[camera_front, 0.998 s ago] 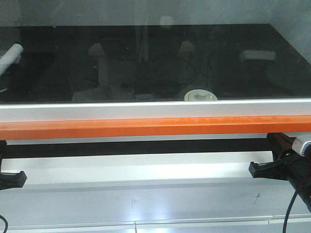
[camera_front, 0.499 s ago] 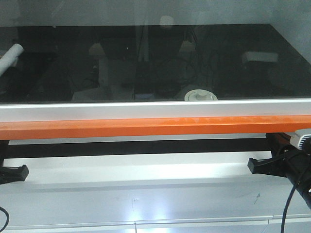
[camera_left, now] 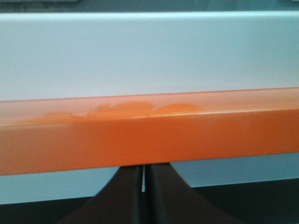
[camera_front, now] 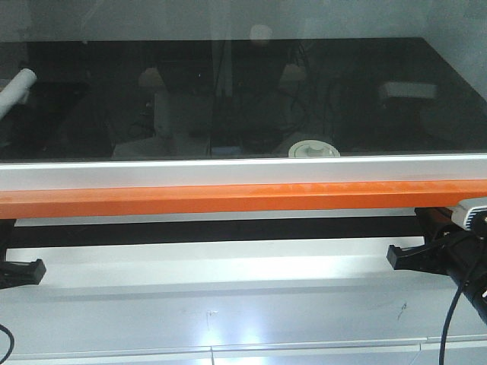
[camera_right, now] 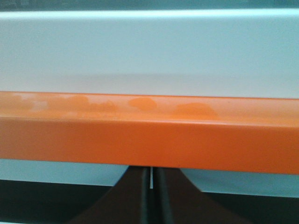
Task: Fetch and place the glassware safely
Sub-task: 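Push the orange sash bar upward with both grippers, then lift the sash fully open with both grippers and withdraw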
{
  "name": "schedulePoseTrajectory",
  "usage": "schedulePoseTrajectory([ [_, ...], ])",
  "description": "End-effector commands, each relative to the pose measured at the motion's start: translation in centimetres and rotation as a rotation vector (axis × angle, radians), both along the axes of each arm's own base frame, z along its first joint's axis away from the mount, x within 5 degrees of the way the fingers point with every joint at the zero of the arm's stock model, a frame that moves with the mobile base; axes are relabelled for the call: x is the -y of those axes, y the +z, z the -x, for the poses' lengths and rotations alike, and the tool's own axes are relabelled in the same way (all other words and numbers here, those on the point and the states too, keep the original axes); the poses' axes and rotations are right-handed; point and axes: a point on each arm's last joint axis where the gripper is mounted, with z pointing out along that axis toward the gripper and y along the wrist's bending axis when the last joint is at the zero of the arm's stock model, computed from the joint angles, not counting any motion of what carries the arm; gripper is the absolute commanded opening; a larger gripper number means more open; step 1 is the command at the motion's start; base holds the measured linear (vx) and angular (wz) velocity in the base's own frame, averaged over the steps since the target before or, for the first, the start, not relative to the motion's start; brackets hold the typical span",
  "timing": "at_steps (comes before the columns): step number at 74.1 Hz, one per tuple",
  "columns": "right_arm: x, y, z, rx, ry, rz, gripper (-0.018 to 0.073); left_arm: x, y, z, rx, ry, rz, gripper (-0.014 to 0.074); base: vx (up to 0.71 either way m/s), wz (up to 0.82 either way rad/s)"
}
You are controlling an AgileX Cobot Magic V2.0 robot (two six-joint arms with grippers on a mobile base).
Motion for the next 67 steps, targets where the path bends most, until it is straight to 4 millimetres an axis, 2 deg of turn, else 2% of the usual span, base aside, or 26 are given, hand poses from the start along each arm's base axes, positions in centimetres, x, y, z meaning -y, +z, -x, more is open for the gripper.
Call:
schedulePoseTrajectory([
  [1,-0.2,4.7,-0.6,0.330,0.013,-0.014,-0.0001,0.2,3.1,-0.4,0.224,-0.015,0.017,-0.0007,0.00,0.00],
  [23,-0.1,5.9,-0.1,0.364,0.011,-0.011,-0.0001,0.4,5.1,-1.0,0.240,-0.040,-0.017,-0.0007,0.00,0.00],
  [44,-0.1,8.2,-0.1,0.424,0.012,-0.015,-0.0001,0.4,6.7,-1.8,0.291,-0.044,-0.014,-0.0007,0.00,0.00],
  [67,-0.1,9.8,-0.1,0.452,0.012,-0.007,-0.0001,0.4,9.5,-1.3,0.364,-0.037,-0.023,-0.0007,0.00,0.00],
])
